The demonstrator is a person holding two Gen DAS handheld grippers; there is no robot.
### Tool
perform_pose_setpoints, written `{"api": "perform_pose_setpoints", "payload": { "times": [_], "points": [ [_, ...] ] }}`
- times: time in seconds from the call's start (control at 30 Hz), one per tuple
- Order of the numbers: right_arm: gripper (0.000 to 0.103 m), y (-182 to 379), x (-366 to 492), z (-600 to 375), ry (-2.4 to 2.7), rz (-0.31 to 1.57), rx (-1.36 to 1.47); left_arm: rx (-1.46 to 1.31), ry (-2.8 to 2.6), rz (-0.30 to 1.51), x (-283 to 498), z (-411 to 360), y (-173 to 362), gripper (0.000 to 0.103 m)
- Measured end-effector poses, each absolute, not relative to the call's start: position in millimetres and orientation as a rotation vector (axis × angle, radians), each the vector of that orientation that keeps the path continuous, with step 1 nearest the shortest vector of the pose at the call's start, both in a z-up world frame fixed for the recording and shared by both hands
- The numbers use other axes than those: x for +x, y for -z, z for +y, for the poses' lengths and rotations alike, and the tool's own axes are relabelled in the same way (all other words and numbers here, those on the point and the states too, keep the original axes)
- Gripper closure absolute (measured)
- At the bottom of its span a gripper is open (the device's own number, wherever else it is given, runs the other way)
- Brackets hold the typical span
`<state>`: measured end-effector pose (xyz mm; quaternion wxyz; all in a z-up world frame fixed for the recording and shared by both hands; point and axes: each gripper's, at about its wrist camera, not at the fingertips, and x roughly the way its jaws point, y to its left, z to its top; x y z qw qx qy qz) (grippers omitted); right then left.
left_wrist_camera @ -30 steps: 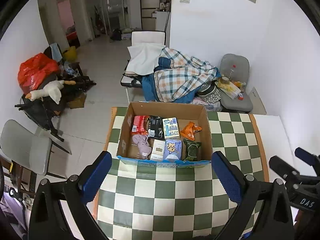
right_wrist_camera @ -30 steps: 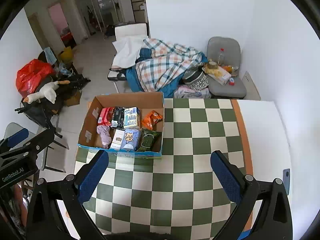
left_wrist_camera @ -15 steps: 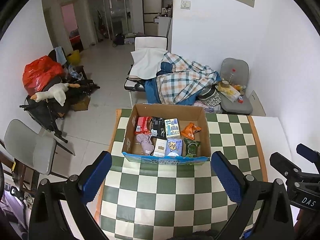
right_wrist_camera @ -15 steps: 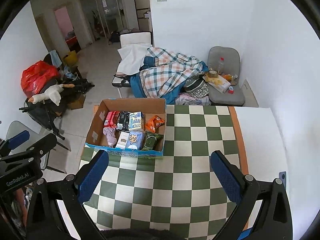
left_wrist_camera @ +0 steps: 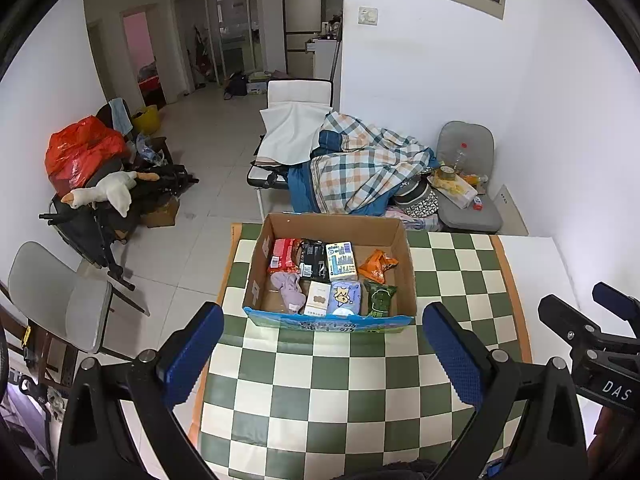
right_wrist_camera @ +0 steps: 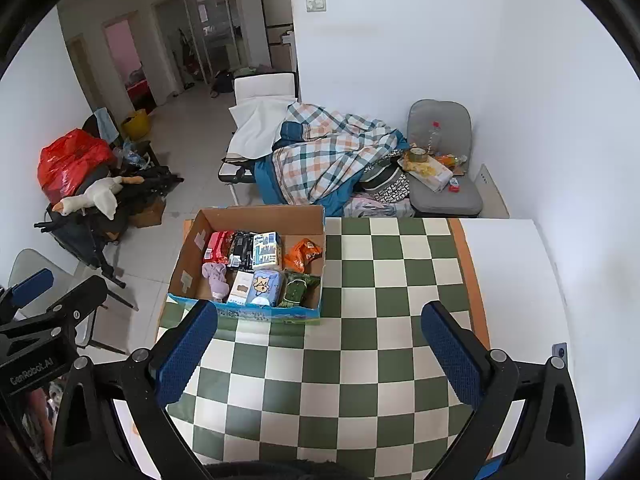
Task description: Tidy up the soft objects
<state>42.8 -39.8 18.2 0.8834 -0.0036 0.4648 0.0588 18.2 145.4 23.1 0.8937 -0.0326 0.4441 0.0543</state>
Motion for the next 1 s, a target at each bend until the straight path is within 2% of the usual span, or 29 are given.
{"api": "perform_pose_setpoints", "payload": {
  "times": [1.0],
  "points": [
    [0.000, -26.8, 40.1, -38.1, -0.085, 0.933, -0.027, -0.082, -0.104, 0.925, 16.3, 146.5, -24.5, 0.001]
  ]
}}
